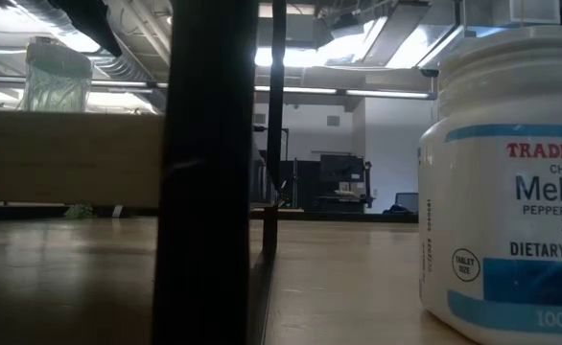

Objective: Pick and place medicine bottles onto shelf by color
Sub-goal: Put the left big white pill bottle on the shelf aligned with the other big white pill bottle

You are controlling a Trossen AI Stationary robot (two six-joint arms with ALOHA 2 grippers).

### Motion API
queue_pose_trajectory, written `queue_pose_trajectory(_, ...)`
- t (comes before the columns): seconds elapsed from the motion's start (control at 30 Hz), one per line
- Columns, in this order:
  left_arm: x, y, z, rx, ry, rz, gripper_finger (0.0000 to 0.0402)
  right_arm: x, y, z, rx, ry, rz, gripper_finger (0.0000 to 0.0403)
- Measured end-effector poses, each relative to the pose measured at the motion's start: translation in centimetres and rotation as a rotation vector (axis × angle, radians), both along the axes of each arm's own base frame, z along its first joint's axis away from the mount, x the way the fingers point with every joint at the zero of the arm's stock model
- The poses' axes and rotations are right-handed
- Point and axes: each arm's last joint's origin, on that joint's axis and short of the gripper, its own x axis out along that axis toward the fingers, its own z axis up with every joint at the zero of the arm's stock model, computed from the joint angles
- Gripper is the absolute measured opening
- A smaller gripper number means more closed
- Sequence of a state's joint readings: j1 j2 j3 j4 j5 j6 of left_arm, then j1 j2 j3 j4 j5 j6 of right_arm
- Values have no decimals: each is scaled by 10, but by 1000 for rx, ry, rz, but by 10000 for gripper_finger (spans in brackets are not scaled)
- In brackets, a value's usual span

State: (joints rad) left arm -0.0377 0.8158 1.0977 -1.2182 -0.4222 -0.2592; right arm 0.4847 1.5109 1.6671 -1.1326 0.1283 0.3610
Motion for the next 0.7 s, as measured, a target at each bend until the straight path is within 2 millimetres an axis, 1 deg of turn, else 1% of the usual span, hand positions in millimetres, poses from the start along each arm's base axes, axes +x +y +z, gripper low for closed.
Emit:
queue_pose_trajectory(0.17,0,0,0,9,-1,7,267,12,13,-35,77,-14,57,208)
queue_pose_trajectory(0.3,0,0,0,-11,-13,27,267,15,19,-52,88,-36,77,208)
queue_pose_trajectory(0.37,1,-1,0,-37,-17,8,267,16,20,-59,88,-41,86,208)
queue_pose_trajectory(0.53,7,-5,4,-145,-84,-96,267,21,23,-64,156,-77,22,208)
queue_pose_trajectory(0.6,9,-6,5,-165,-100,-137,267,21,26,-66,183,-90,8,208)
queue_pose_trajectory(0.7,10,-7,6,-169,-108,-177,267,19,32,-70,167,-113,-2,208)
